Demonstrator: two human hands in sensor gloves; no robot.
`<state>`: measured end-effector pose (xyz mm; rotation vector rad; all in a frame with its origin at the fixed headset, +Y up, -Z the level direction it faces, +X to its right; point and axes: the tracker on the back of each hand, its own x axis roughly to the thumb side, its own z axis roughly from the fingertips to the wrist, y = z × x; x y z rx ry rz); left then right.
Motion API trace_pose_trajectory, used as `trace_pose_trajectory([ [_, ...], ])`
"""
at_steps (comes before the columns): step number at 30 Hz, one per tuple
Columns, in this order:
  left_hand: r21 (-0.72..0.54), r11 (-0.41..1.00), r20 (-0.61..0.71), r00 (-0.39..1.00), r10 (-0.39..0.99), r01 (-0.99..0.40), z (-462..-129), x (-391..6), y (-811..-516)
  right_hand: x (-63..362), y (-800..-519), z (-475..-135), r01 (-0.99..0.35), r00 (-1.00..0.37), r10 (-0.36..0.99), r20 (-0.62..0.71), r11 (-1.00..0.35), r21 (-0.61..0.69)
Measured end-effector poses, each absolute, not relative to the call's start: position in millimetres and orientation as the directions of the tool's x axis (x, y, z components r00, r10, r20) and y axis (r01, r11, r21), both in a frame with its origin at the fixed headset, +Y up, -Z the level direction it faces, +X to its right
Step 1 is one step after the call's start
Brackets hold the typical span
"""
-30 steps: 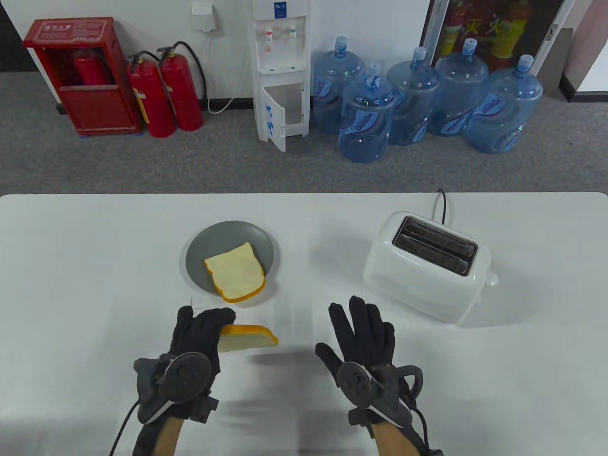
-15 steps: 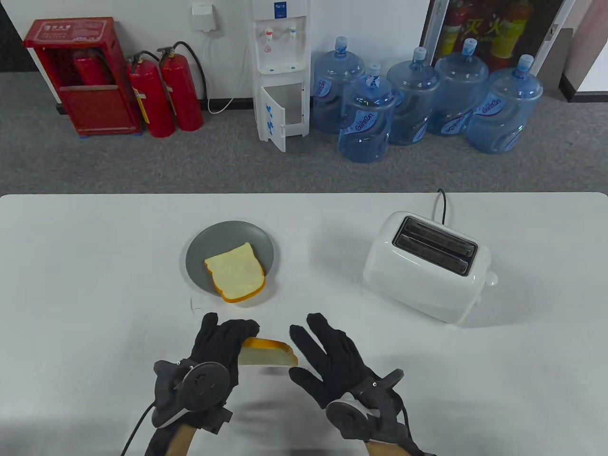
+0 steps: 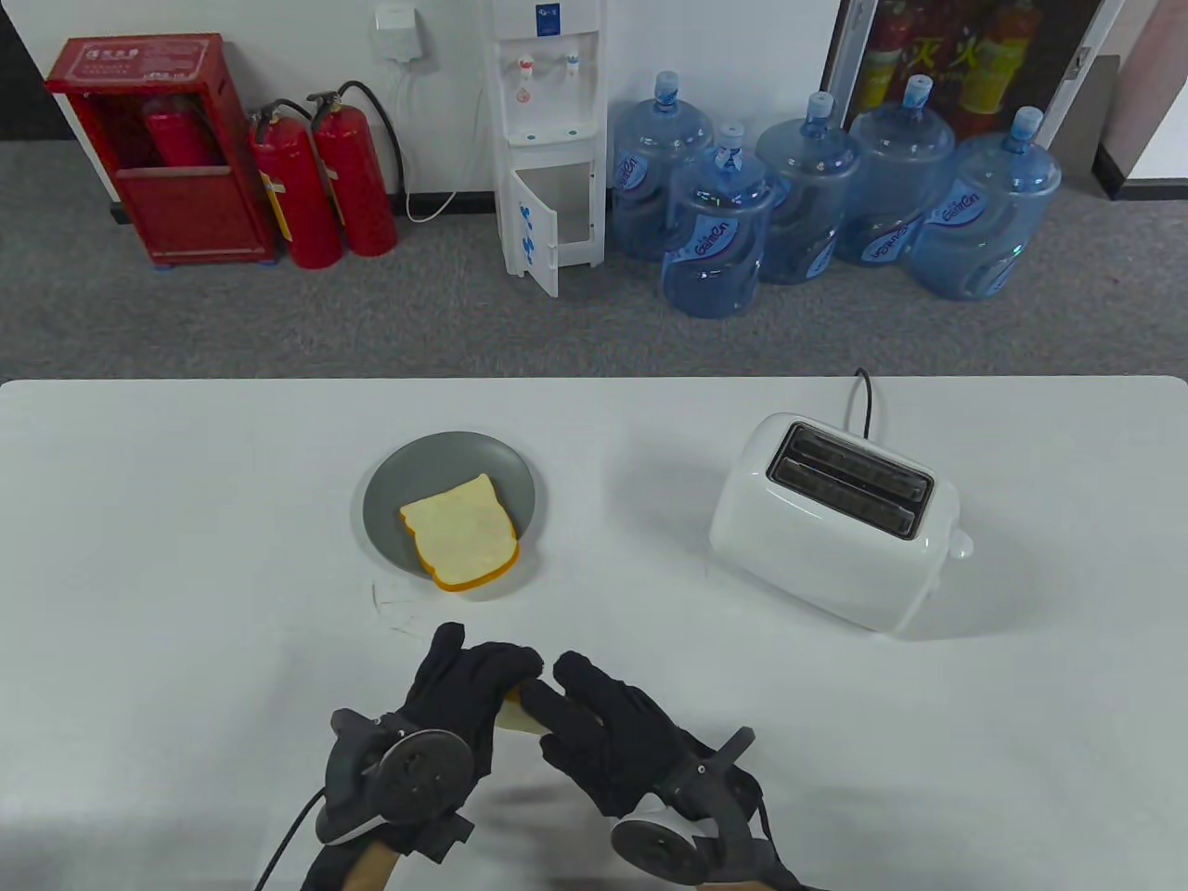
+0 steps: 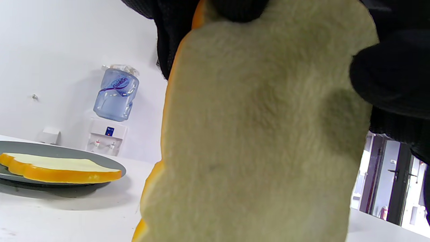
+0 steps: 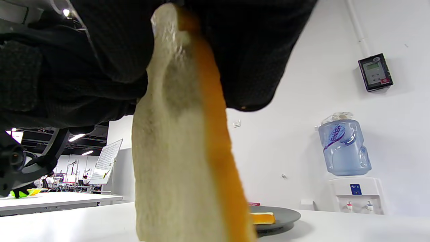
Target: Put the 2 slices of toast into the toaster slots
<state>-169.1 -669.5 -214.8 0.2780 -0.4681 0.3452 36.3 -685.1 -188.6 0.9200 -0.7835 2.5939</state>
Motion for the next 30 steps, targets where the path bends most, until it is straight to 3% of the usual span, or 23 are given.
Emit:
trace_pose_trajectory([
  [14, 0.151, 0.912, 0.510, 0.821, 0.258, -0.381, -217.3, -169.4, -676.1, 32.1, -686.6, -187.5, -0.402, -0.762, 0.067, 0.644, -0.828, -0.390],
  [19, 0.127, 0.908, 0.543, 0.794, 0.273, -0.400, -216.4, -168.7, -676.2, 32.8, -683.0, -182.9, -0.412, -0.771, 0.046, 0.635, -0.797, -0.441],
  [30, 0.182, 0.887, 0.584, 0.772, 0.250, -0.425, -214.4, -175.4, -676.0, 38.5, -678.9, -182.3, -0.436, -0.787, 0.069, 0.613, -0.765, -0.474],
])
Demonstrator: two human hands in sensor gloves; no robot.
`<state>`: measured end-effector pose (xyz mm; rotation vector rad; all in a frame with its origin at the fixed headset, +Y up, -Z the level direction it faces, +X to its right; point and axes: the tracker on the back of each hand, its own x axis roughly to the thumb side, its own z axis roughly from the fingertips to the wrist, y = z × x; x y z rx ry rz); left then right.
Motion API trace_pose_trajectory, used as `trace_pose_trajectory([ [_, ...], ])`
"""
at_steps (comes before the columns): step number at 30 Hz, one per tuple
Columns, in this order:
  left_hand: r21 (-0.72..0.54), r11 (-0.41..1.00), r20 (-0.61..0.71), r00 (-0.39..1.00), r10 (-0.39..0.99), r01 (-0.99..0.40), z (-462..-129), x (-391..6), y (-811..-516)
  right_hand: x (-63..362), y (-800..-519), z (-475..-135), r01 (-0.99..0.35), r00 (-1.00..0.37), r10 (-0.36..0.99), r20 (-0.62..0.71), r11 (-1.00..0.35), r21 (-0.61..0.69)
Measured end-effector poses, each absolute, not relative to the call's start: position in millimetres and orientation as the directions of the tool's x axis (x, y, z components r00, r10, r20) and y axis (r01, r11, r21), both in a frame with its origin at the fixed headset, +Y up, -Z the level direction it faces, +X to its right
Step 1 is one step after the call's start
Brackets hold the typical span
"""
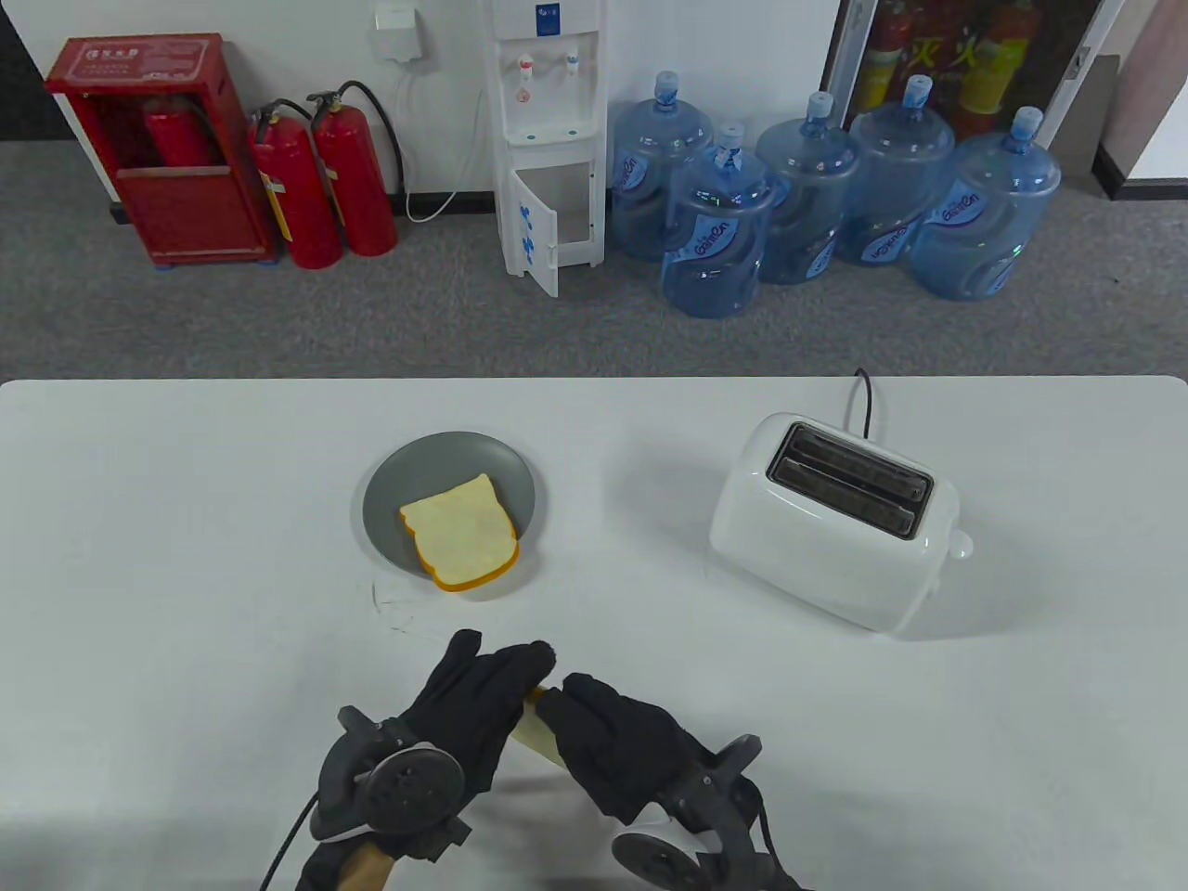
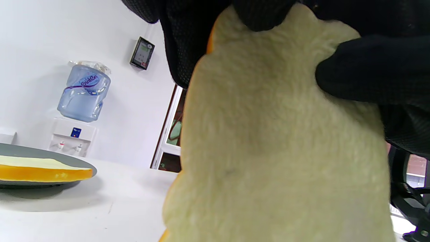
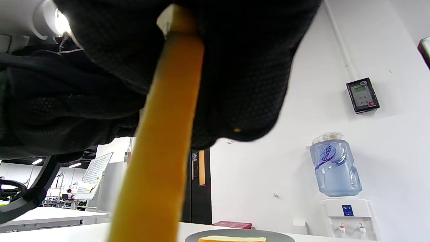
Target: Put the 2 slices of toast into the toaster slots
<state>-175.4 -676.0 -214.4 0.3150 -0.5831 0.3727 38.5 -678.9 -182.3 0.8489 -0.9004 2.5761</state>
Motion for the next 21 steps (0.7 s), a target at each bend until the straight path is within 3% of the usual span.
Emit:
trace_pose_trajectory([
  [12, 0.370, 0.878, 0.388, 0.909, 0.150, -0.303, -222, -204, -678, 41, -678, -184, -0.447, -0.792, 0.086, 0.604, -0.756, -0.478],
  [21, 0.391, 0.891, 0.273, 0.954, 0.127, -0.231, -230, -220, -684, 42, -678, -184, -0.439, -0.797, 0.083, 0.598, -0.759, -0.480],
])
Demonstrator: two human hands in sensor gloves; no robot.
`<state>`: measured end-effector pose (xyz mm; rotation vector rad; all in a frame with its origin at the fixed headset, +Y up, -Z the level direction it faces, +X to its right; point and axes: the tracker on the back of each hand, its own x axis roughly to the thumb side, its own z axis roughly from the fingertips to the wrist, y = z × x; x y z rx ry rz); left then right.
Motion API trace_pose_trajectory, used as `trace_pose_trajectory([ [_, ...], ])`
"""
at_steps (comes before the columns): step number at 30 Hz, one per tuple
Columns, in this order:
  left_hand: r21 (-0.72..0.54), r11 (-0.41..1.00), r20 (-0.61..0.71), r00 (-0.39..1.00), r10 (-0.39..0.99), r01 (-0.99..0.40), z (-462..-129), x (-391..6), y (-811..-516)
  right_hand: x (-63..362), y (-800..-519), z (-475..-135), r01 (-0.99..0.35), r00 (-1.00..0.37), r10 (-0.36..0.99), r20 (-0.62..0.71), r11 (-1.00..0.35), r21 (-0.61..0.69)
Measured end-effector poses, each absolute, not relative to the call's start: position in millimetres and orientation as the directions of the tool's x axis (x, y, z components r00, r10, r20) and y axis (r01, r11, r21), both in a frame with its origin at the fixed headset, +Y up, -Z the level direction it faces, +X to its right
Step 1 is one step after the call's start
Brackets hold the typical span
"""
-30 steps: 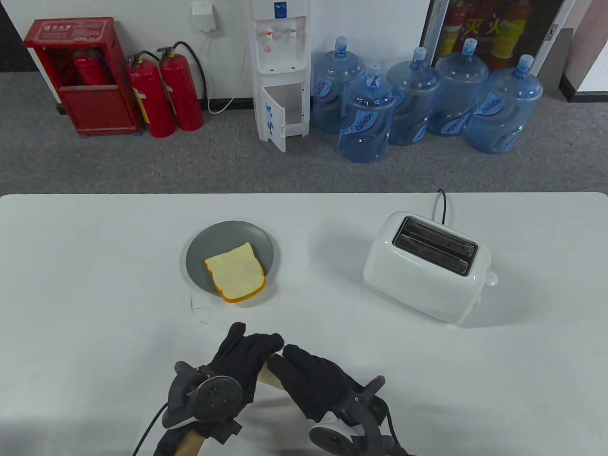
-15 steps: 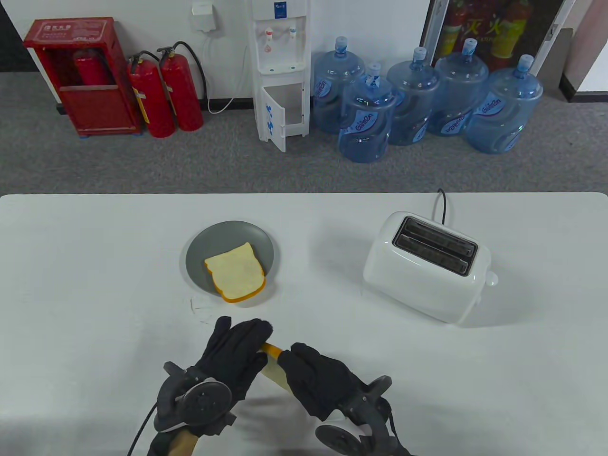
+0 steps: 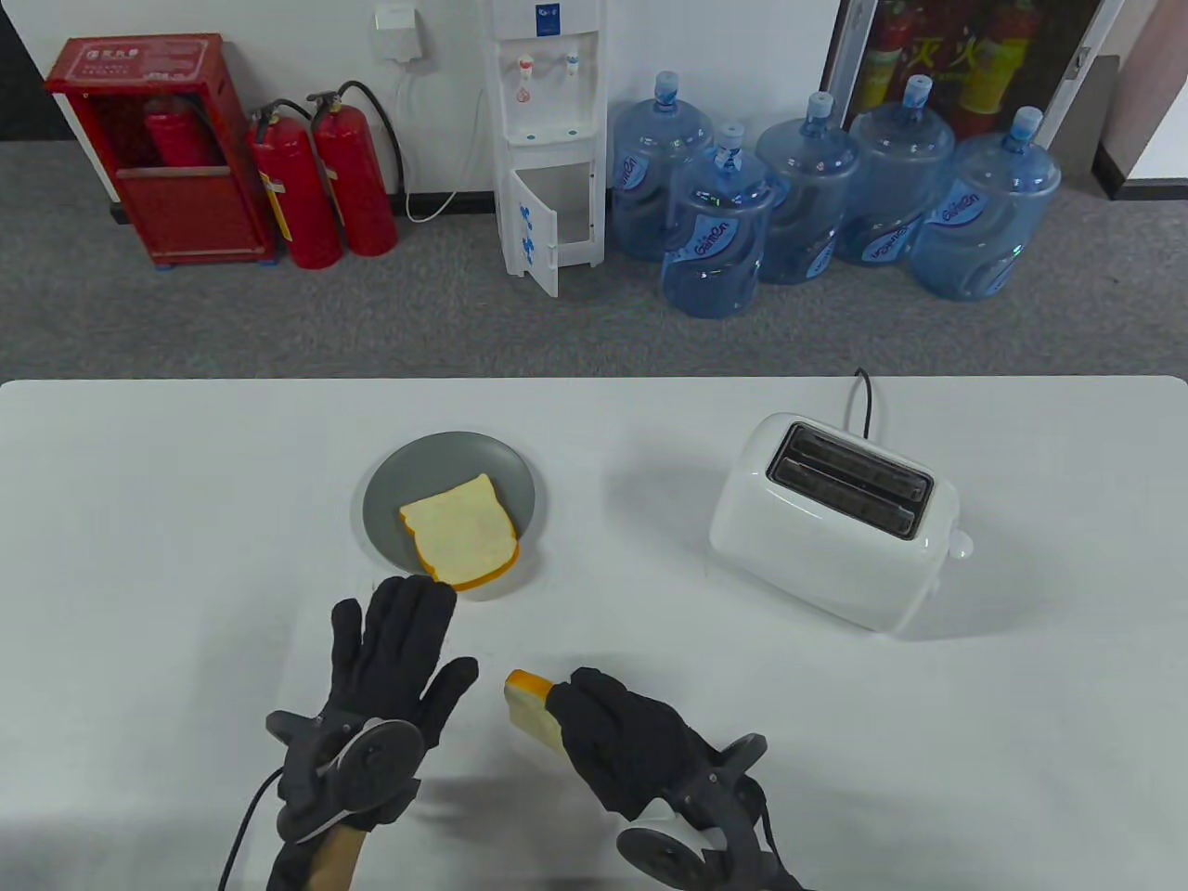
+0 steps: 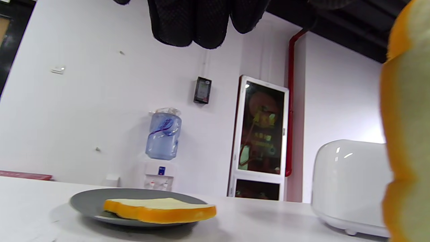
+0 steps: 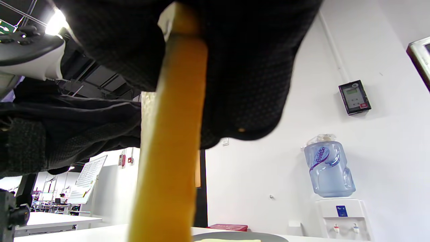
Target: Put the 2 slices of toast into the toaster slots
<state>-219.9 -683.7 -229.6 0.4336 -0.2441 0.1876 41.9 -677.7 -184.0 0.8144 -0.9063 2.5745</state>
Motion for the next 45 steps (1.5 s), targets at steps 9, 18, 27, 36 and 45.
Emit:
trace_pose_trajectory([
  [9, 0.319, 0.939, 0.140, 0.986, 0.087, -0.128, -240, -233, -696, 43, -677, -184, -0.443, -0.801, 0.083, 0.593, -0.749, -0.492],
  [18, 0.271, 0.955, 0.044, 0.993, 0.110, -0.118, -247, -248, -705, 45, -677, -185, -0.447, -0.801, 0.091, 0.591, -0.749, -0.490],
  [27, 0.239, 0.963, 0.030, 0.992, 0.120, -0.123, -249, -251, -707, 38, -673, -181, -0.449, -0.785, 0.075, 0.615, -0.752, -0.482],
  [36, 0.235, 0.961, 0.017, 0.990, 0.142, -0.142, -249, -255, -707, 42, -640, -183, -0.464, -0.798, 0.081, 0.597, -0.715, -0.523],
  [45, 0.239, 0.961, 0.023, 0.990, 0.138, -0.139, -249, -254, -708, 68, -574, -197, -0.514, -0.806, 0.125, 0.578, -0.632, -0.580],
])
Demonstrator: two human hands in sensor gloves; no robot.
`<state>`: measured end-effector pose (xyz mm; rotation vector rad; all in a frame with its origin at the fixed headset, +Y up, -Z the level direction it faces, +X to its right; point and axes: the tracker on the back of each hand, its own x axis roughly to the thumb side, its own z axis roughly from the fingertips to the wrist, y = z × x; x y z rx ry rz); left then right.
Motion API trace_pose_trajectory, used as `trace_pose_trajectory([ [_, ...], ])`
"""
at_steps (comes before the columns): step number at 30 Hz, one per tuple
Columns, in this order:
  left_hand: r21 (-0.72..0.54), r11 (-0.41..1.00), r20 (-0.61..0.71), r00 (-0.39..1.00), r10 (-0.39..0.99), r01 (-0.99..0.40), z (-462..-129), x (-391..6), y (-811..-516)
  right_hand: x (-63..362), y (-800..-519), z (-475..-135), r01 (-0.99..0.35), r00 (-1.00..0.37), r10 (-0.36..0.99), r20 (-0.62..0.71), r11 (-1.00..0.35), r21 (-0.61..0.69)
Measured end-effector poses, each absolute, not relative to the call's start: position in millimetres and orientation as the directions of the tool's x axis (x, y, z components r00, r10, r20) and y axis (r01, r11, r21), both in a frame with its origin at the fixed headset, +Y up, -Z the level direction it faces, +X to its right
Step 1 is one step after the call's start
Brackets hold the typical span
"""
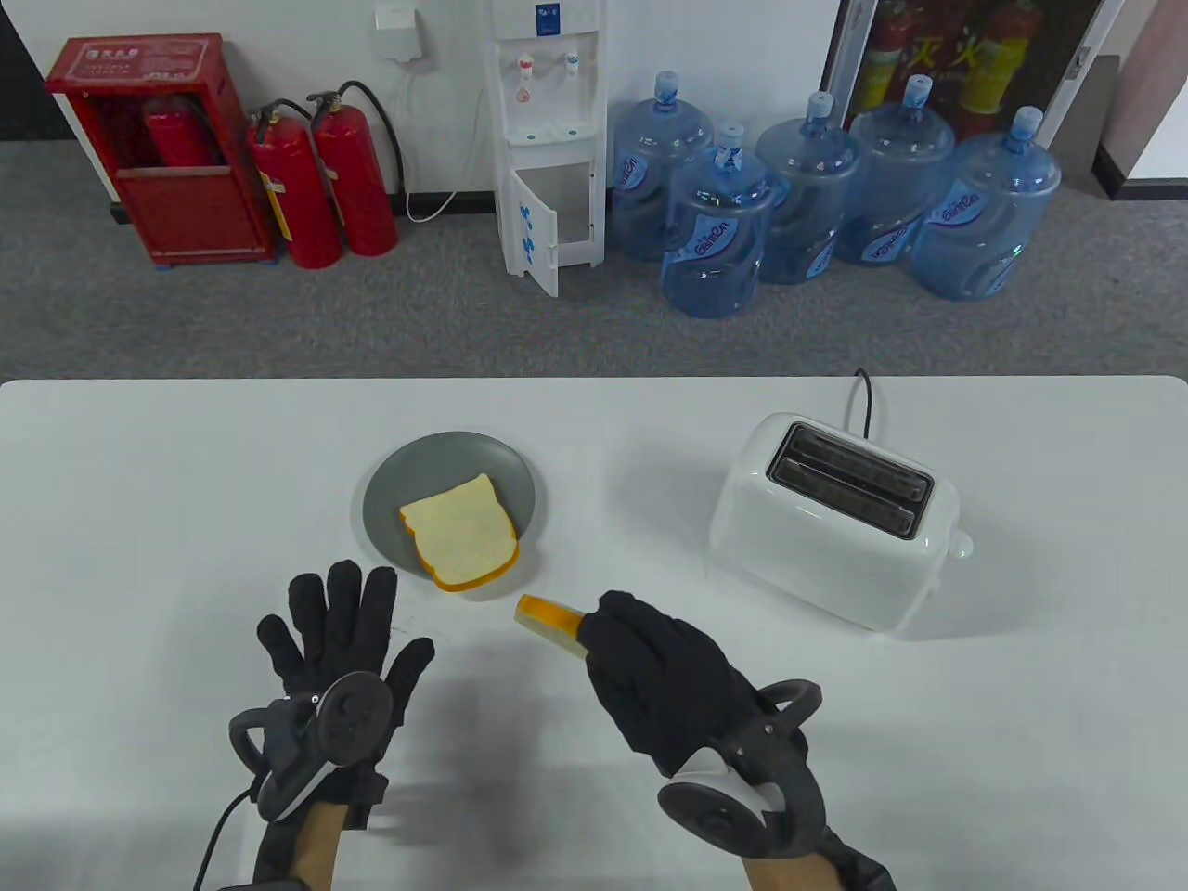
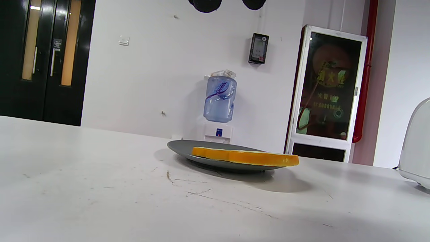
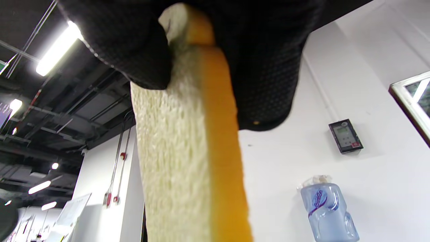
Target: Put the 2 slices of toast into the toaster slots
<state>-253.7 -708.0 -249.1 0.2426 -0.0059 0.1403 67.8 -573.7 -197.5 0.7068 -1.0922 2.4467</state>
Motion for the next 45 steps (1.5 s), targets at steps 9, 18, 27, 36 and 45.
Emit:
trace_pose_trajectory([
  [9, 0.220, 0.966, 0.021, 0.991, 0.134, -0.136, -250, -255, -710, 97, -515, -220, -0.523, -0.830, 0.192, 0.524, -0.597, -0.609],
  [18, 0.203, 0.970, 0.028, 0.991, 0.130, -0.133, -250, -255, -710, 152, -483, -248, -0.491, -0.871, 0.310, 0.381, -0.595, -0.637],
  [27, 0.199, 0.972, 0.027, 0.992, 0.122, -0.125, -251, -256, -710, 197, -464, -271, -0.468, -0.878, 0.395, 0.269, -0.599, -0.650],
  [36, 0.193, 0.975, 0.021, 0.993, 0.113, -0.115, -252, -258, -711, 217, -482, -299, -0.418, -0.901, 0.388, 0.196, -0.647, -0.638],
  [45, 0.186, 0.978, 0.025, 0.995, 0.095, -0.098, -253, -256, -712, 243, -506, -329, -0.458, -0.865, 0.484, 0.131, -0.655, -0.601],
])
